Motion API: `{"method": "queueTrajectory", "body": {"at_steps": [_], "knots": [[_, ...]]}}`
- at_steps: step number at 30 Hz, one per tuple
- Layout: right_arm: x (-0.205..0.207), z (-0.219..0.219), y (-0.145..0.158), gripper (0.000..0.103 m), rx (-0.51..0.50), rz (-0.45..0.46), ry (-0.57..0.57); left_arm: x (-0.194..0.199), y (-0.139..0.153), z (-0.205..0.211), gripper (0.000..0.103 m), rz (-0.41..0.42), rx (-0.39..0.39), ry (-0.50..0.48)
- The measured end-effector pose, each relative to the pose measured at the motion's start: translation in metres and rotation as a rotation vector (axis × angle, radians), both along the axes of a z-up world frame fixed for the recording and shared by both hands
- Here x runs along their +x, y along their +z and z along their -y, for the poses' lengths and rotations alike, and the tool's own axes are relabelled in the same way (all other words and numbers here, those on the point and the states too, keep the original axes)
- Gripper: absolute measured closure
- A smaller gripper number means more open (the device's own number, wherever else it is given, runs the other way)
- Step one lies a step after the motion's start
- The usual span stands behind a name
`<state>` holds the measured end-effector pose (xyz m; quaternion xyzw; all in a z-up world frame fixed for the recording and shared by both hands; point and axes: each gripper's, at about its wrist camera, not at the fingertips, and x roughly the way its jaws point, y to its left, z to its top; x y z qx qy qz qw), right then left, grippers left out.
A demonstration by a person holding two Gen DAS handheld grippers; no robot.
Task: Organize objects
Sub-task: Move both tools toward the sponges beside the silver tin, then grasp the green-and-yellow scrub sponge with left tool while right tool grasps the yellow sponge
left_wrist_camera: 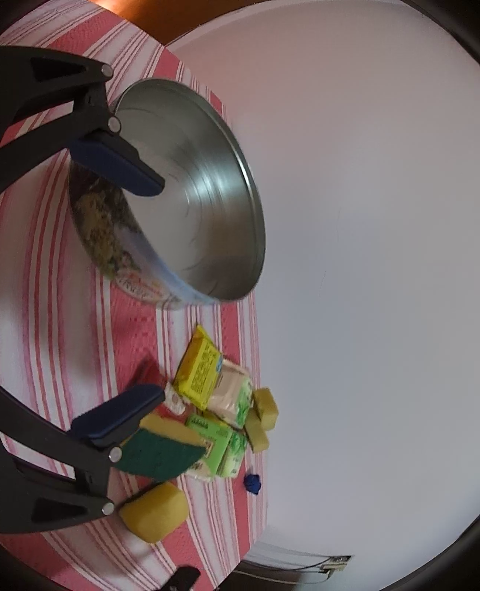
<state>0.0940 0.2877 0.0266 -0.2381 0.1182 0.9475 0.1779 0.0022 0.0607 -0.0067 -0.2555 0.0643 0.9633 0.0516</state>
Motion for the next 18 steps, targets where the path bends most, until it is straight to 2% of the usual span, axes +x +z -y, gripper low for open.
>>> {"method": "queueTrajectory", "body": {"at_steps": [10, 12, 14, 15, 16, 18], "knots": [[-0.042, 0.020, -0.020, 0.001, 0.050, 0.210, 0.133, 0.009, -0.007, -0.026, 0.000, 0.069, -0.027, -0.061], [-0.056, 0.025, -0.025, 0.004, 0.067, 0.262, 0.163, 0.008, -0.008, -0.032, 0.000, 0.074, -0.042, -0.069], [-0.067, 0.029, -0.031, 0.019, 0.061, 0.297, 0.208, 0.006, -0.008, -0.039, 0.000, 0.076, -0.064, -0.081], [-0.070, 0.031, -0.032, 0.020, 0.055, 0.300, 0.231, 0.005, -0.009, -0.044, 0.000, 0.078, -0.076, -0.094], [-0.072, 0.033, -0.033, 0.025, 0.058, 0.304, 0.247, 0.005, -0.009, -0.045, 0.000, 0.080, -0.082, -0.099], [-0.072, 0.038, -0.033, 0.042, 0.061, 0.293, 0.300, 0.003, -0.010, -0.050, 0.000, 0.084, -0.093, -0.108]]}}
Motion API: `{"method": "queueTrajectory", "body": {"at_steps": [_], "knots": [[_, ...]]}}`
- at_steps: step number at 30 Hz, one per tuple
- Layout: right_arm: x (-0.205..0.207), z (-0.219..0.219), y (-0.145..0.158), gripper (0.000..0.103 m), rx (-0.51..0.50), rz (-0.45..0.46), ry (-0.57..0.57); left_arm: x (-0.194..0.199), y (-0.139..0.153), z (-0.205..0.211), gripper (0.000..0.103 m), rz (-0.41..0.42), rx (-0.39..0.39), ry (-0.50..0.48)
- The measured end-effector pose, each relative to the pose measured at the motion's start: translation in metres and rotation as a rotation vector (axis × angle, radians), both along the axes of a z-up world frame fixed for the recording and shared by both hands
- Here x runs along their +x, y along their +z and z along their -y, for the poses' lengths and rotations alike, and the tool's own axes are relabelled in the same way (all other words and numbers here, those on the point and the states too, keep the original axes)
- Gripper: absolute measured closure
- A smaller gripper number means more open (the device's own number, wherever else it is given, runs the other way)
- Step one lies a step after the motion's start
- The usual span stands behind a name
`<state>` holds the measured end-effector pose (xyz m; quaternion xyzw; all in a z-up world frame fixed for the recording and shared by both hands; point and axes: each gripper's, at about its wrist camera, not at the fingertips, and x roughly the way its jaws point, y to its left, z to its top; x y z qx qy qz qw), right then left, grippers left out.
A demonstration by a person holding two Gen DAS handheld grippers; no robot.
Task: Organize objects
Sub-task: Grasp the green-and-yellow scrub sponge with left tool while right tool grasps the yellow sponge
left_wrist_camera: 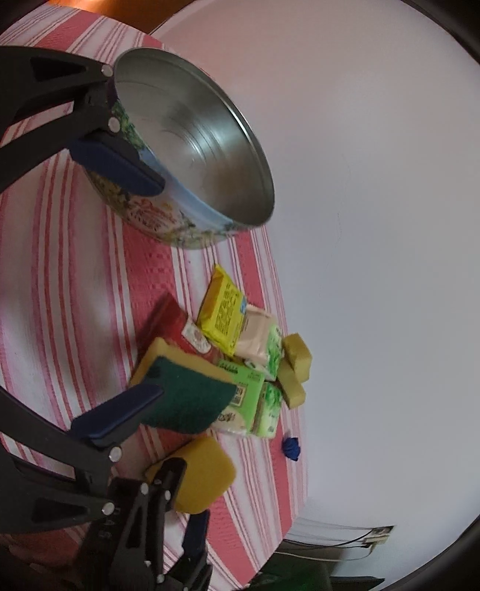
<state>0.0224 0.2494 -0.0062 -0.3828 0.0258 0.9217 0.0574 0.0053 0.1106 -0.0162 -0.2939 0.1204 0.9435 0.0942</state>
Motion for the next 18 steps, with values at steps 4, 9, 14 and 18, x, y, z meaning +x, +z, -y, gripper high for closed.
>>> {"method": "queueTrajectory", "body": {"at_steps": [4, 9, 14, 18], "knots": [[0.012, -0.007, 0.009, 0.050, -0.070, -0.070, 0.015, -0.007, 0.000, -0.012, 0.000, 0.014, -0.007, -0.034], [0.026, -0.030, 0.020, 0.051, -0.165, -0.185, -0.025, -0.017, 0.001, -0.029, 0.000, 0.044, 0.003, -0.071], [0.038, -0.043, 0.036, 0.051, -0.151, -0.288, -0.096, -0.030, -0.009, -0.057, 0.007, 0.071, -0.044, -0.092], [0.037, -0.046, 0.038, 0.051, -0.139, -0.291, -0.118, -0.039, -0.021, -0.070, 0.021, 0.169, -0.055, -0.143]]}}
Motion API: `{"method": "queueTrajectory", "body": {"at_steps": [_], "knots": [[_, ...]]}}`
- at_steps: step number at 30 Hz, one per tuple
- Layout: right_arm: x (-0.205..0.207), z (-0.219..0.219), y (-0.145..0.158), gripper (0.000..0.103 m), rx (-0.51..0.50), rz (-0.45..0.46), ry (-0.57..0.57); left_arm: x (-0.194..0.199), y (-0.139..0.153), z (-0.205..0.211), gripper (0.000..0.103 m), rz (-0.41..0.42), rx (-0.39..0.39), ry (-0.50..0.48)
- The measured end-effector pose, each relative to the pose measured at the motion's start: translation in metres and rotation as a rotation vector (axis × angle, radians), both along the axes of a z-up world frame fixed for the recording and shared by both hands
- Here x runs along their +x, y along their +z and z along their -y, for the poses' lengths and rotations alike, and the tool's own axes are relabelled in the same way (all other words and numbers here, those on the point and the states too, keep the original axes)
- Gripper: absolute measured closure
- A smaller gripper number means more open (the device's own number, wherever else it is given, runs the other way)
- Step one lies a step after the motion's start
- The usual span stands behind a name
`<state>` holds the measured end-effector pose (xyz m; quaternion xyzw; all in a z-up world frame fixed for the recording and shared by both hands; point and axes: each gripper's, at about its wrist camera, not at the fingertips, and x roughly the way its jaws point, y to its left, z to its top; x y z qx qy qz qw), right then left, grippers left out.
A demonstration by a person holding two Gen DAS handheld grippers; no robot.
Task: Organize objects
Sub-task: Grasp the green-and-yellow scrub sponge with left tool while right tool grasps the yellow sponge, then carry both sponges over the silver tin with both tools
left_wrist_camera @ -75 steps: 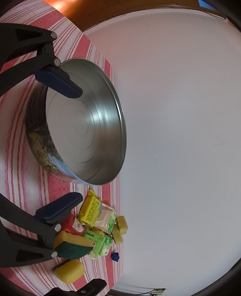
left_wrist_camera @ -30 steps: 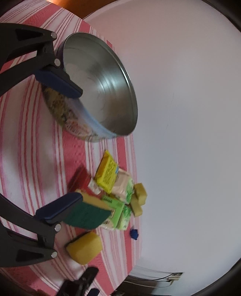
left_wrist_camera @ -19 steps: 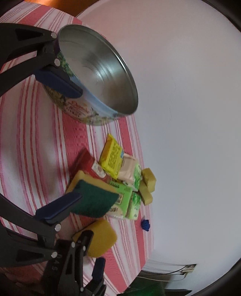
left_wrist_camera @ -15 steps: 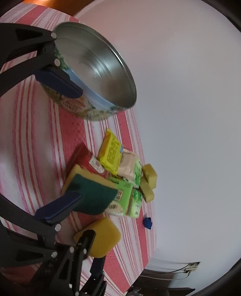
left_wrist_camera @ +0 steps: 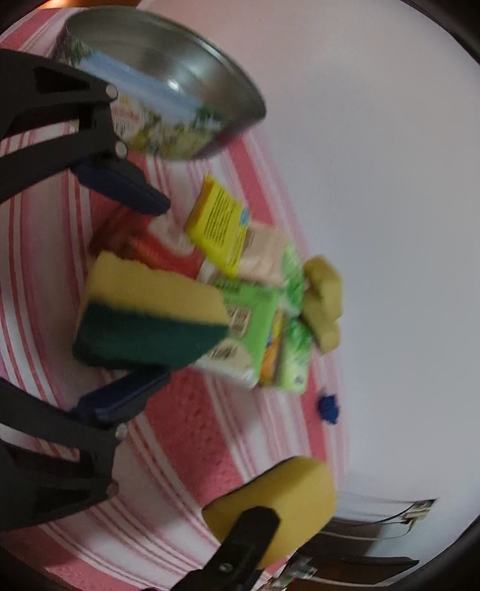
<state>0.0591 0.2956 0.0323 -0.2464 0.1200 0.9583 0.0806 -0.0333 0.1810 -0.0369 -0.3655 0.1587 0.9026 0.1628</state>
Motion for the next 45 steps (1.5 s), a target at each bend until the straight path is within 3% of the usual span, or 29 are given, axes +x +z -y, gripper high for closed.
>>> {"method": "queueTrajectory", "body": {"at_steps": [2, 6, 10, 13, 15, 20, 28, 32, 40, 45], "knots": [[0.000, 0.001, 0.000, 0.051, 0.005, 0.006, -0.001, -0.002, -0.003, -0.004, 0.027, 0.019, -0.006, -0.006], [0.001, 0.002, 0.000, 0.051, 0.025, -0.001, -0.011, -0.001, 0.002, 0.003, 0.057, -0.001, 0.040, -0.004], [0.006, -0.001, 0.000, 0.051, 0.037, -0.019, -0.027, 0.005, 0.012, 0.019, 0.060, -0.028, 0.137, -0.006], [0.008, -0.001, 0.001, 0.051, 0.048, -0.027, -0.039, 0.013, 0.017, 0.032, 0.062, -0.061, 0.163, -0.004], [0.007, -0.001, 0.000, 0.051, 0.057, -0.027, -0.045, 0.017, 0.021, 0.040, 0.071, -0.079, 0.185, -0.007], [0.012, 0.003, 0.003, 0.051, 0.089, -0.052, -0.060, 0.032, 0.039, 0.069, 0.073, -0.131, 0.266, -0.013], [0.019, 0.016, 0.008, 0.051, 0.164, -0.076, -0.075, 0.043, 0.065, 0.133, 0.073, -0.215, 0.299, 0.053], [0.016, 0.035, 0.012, 0.051, 0.130, -0.076, -0.040, 0.034, 0.079, 0.169, 0.073, -0.259, 0.294, 0.133], [-0.013, 0.126, 0.041, 0.051, 0.101, -0.139, 0.139, -0.001, 0.074, 0.220, 0.073, -0.281, 0.231, 0.274], [-0.047, 0.182, 0.038, 0.051, 0.074, -0.124, 0.237, -0.030, 0.063, 0.246, 0.073, -0.245, 0.206, 0.338]]}}
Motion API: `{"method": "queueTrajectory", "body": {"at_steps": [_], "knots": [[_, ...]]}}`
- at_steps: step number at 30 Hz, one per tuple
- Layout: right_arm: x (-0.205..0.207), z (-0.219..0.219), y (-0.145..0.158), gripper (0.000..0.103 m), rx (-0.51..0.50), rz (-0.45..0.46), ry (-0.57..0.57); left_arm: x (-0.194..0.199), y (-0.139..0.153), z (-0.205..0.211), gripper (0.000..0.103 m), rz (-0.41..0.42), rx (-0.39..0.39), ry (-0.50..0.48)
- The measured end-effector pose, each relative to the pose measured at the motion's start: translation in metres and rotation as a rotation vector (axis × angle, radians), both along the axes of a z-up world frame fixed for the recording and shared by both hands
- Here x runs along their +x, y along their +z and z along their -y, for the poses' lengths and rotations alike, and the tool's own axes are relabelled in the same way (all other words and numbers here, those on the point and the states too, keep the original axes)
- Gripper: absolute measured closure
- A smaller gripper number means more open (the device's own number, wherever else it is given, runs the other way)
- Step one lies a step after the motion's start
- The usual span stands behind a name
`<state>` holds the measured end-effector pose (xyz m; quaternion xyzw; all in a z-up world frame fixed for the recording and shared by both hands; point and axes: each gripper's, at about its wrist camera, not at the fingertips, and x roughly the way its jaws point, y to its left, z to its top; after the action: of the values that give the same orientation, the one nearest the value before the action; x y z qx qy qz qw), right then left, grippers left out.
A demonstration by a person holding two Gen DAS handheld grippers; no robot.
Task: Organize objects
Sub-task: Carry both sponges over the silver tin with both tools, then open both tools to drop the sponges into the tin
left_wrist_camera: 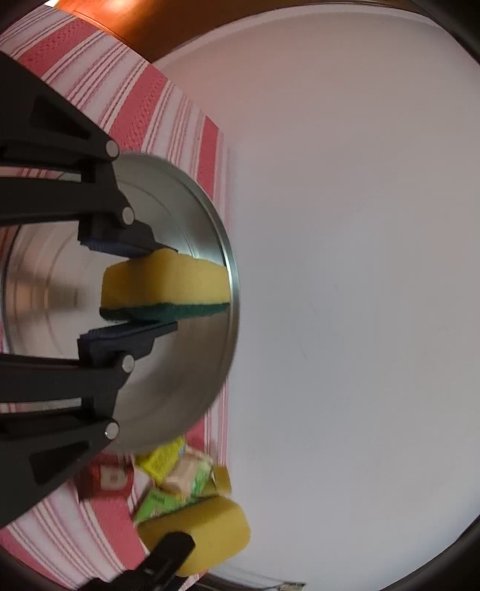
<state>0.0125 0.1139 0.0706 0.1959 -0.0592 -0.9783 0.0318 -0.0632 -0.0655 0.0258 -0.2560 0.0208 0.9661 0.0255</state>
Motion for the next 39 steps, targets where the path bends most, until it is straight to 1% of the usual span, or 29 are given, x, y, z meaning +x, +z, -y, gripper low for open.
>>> {"method": "queueTrajectory", "body": {"at_steps": [4, 6, 10, 12, 16, 18, 19, 21, 22, 23, 25, 27, 32, 33, 35, 39], "knots": [[-0.029, 0.042, -0.008, 0.051, 0.021, 0.020, 0.065, -0.013, -0.007, 0.015, 0.073, 0.018, 0.000, 0.034], [-0.045, 0.055, -0.015, 0.051, 0.033, 0.044, 0.081, -0.018, -0.010, 0.020, 0.073, 0.032, 0.000, 0.047], [-0.068, 0.064, -0.029, 0.051, 0.048, 0.082, 0.086, -0.026, -0.021, 0.032, 0.073, 0.092, -0.015, 0.089], [-0.073, 0.061, -0.037, 0.051, 0.033, 0.110, 0.099, -0.031, -0.025, 0.033, 0.073, 0.127, -0.011, 0.102], [-0.085, 0.060, -0.050, 0.048, 0.003, 0.157, 0.151, -0.037, -0.030, 0.035, 0.073, 0.151, -0.019, 0.115], [-0.086, 0.059, -0.053, 0.037, 0.010, 0.163, 0.155, -0.039, -0.030, 0.033, 0.068, 0.146, -0.025, 0.128], [-0.085, 0.057, -0.053, 0.034, 0.014, 0.153, 0.153, -0.039, -0.030, 0.034, 0.062, 0.142, -0.025, 0.138], [-0.082, 0.047, -0.052, 0.029, -0.001, 0.131, 0.145, -0.038, -0.028, 0.038, 0.029, 0.128, -0.014, 0.165], [-0.076, 0.047, -0.049, 0.026, -0.016, 0.120, 0.143, -0.036, -0.027, 0.039, 0.025, 0.116, -0.005, 0.179], [-0.072, 0.045, -0.047, 0.026, -0.032, 0.109, 0.138, -0.036, -0.025, 0.040, 0.021, 0.106, 0.003, 0.181], [-0.066, 0.033, -0.045, 0.026, -0.058, 0.081, 0.108, -0.036, -0.022, 0.038, 0.018, 0.096, 0.016, 0.170], [-0.063, 0.023, -0.044, 0.025, -0.070, 0.066, 0.078, -0.035, -0.021, 0.036, 0.008, 0.086, 0.020, 0.165], [-0.060, 0.004, -0.044, 0.025, -0.099, 0.061, 0.006, -0.030, -0.018, 0.031, 0.004, 0.043, 0.018, 0.161], [-0.060, -0.001, -0.045, 0.025, -0.106, 0.067, -0.006, -0.031, -0.020, 0.035, 0.004, 0.035, 0.016, 0.164], [-0.051, -0.001, -0.043, 0.025, -0.109, 0.073, -0.020, -0.031, -0.021, 0.035, 0.004, 0.024, 0.012, 0.165], [-0.044, -0.015, -0.044, 0.025, -0.099, 0.075, -0.042, -0.031, -0.024, 0.037, 0.004, 0.013, 0.027, 0.162]]}}
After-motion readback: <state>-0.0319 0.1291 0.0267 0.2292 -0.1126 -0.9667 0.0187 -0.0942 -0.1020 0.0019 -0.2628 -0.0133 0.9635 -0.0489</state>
